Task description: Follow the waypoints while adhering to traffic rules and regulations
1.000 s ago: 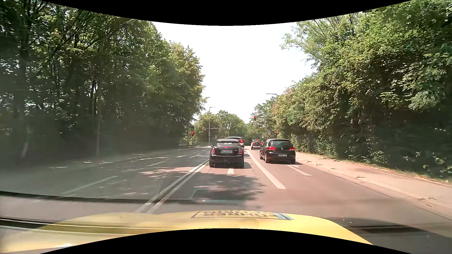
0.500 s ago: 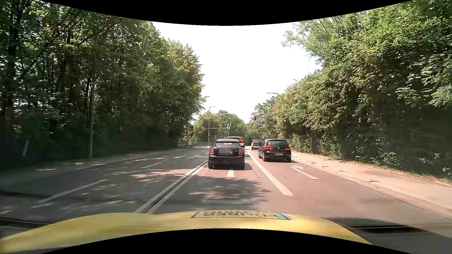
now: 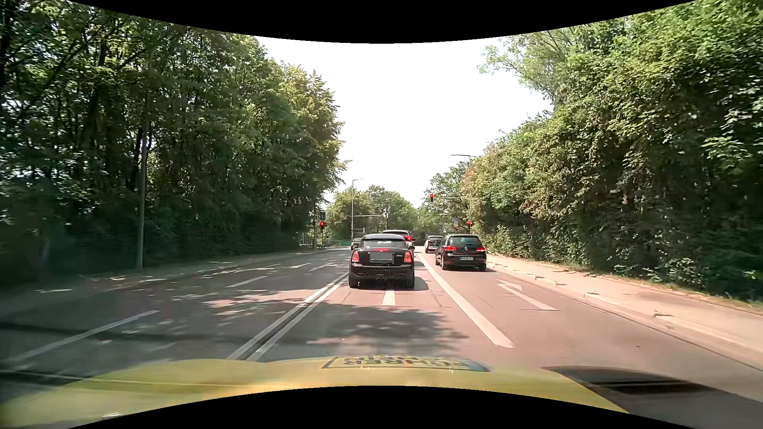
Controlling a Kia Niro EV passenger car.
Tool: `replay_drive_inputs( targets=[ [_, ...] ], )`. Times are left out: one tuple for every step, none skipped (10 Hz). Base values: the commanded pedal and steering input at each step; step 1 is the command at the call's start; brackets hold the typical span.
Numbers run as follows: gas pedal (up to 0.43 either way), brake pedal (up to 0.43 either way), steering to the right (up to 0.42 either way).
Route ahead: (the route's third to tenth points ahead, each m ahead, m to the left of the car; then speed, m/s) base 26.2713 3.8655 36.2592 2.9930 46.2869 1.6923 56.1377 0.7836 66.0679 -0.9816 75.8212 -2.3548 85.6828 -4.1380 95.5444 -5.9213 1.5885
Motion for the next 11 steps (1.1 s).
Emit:
replay_drive_inputs(
  targets=[
    [0.0,0.0,0.0],
    [0.0,0.0,-0.001],
    [0.0,0.0,-0.001],
    [0.0,0.0,0.0],
    [0.0,0.0,0.0],
    [0.0,0.0,0.0],
    [0.0,0.0,-0.001],
    [0.0,0.0,-0.001],
    [0.0,0.0,0.0],
    [0.0,0.0,0.0],
    [0.0,0.0,0.0]
  ],
)
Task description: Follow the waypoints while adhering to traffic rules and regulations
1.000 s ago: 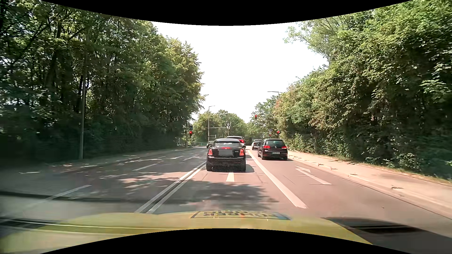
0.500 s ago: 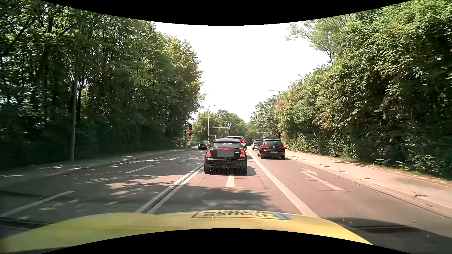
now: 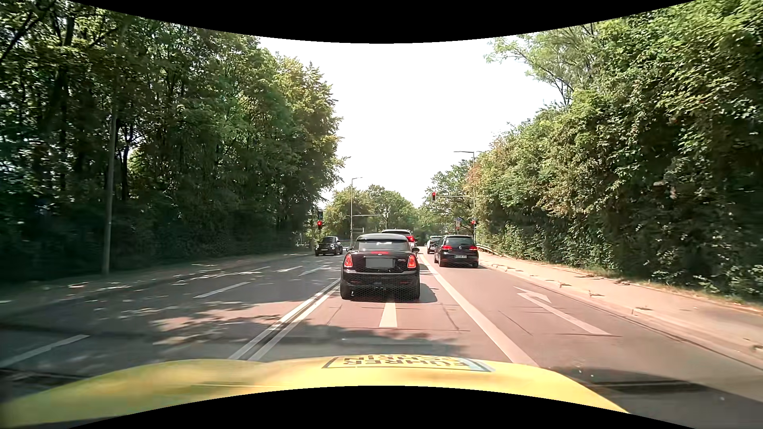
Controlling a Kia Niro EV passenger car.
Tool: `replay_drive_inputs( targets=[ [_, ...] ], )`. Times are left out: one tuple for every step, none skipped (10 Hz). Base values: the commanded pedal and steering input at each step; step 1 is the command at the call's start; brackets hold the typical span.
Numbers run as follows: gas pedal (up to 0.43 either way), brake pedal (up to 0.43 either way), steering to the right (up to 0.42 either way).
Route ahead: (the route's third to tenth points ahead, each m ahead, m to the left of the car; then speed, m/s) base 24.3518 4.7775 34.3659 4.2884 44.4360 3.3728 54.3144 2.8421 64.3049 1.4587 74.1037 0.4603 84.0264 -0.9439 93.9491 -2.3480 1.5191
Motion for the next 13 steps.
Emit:
replay_drive_inputs(
  targets=[
    [0.0,0.0,-0.001],
    [0.0,0.0,0.0],
    [0.0,0.0,-0.001],
    [0.0,0.0,0.0],
    [0.0,0.0,-0.001],
    [0.0,0.0,0.0],
    [0.0,0.0,0.0],
    [0.0,0.0,0.0],
    [0.0,0.0,0.004],
    [0.0,0.018,0.008],
    [0.0,0.085,0.01],
    [0.0,0.122,0.011],
    [0.0,0.14,0.011]
  ],
)
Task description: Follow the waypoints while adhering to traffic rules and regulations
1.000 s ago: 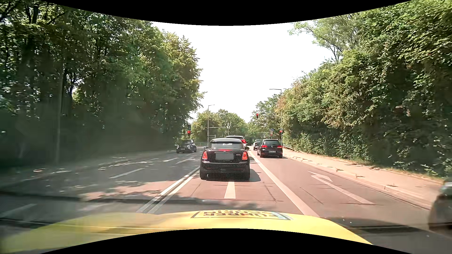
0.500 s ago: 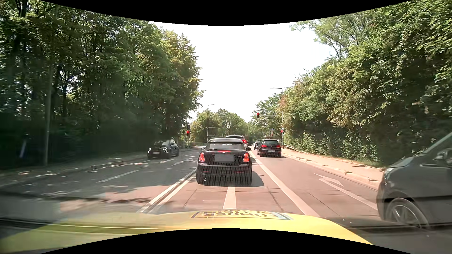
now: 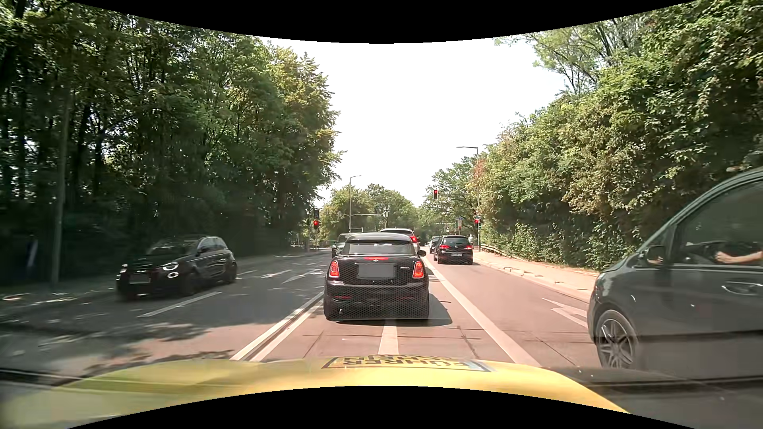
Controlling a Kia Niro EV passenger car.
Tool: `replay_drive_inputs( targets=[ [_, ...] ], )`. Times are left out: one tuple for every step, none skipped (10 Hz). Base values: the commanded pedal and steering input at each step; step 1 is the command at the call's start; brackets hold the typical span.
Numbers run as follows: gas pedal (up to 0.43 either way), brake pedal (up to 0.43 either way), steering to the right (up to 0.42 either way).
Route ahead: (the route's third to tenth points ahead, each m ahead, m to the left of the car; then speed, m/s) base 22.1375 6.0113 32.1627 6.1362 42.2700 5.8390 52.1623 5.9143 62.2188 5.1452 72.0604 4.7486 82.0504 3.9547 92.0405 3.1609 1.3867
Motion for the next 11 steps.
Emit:
replay_drive_inputs(
  targets=[
    [0.0,0.165,0.011],
    [0.0,0.183,0.011],
    [0.0,0.189,0.011],
    [0.0,0.189,0.011],
    [0.0,0.189,0.011],
    [0.0,0.183,0.011],
    [0.0,0.177,0.01],
    [0.0,0.171,0.01],
    [0.0,0.171,0.01],
    [0.0,0.171,0.011],
    [0.0,0.171,0.01]
  ],
)
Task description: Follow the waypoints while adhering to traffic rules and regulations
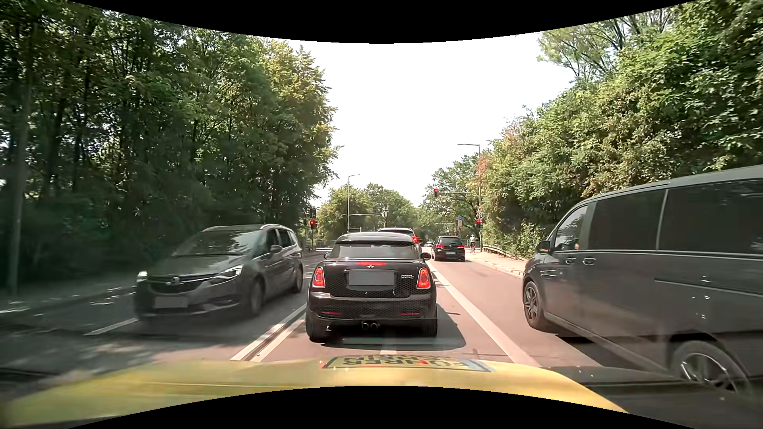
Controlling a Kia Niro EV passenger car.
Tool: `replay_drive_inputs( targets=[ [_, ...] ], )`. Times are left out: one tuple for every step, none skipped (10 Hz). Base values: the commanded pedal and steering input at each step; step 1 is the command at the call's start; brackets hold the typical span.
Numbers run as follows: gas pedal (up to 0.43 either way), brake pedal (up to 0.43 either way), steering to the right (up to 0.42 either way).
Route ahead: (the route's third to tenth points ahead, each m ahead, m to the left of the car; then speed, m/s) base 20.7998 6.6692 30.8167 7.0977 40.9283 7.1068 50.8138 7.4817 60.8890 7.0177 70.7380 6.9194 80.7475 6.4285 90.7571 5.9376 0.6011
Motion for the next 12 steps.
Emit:
replay_drive_inputs(
  targets=[
    [0.0,0.171,0.01],
    [0.0,0.171,0.011],
    [0.0,0.171,0.01],
    [0.0,0.177,0.01],
    [0.0,0.177,0.011],
    [0.0,0.183,0.01],
    [0.0,0.189,0.011],
    [0.0,0.189,0.011],
    [0.0,0.189,0.01],
    [0.0,0.189,0.011],
    [0.0,0.195,0.01],
    [0.0,0.201,0.01]
  ],
)
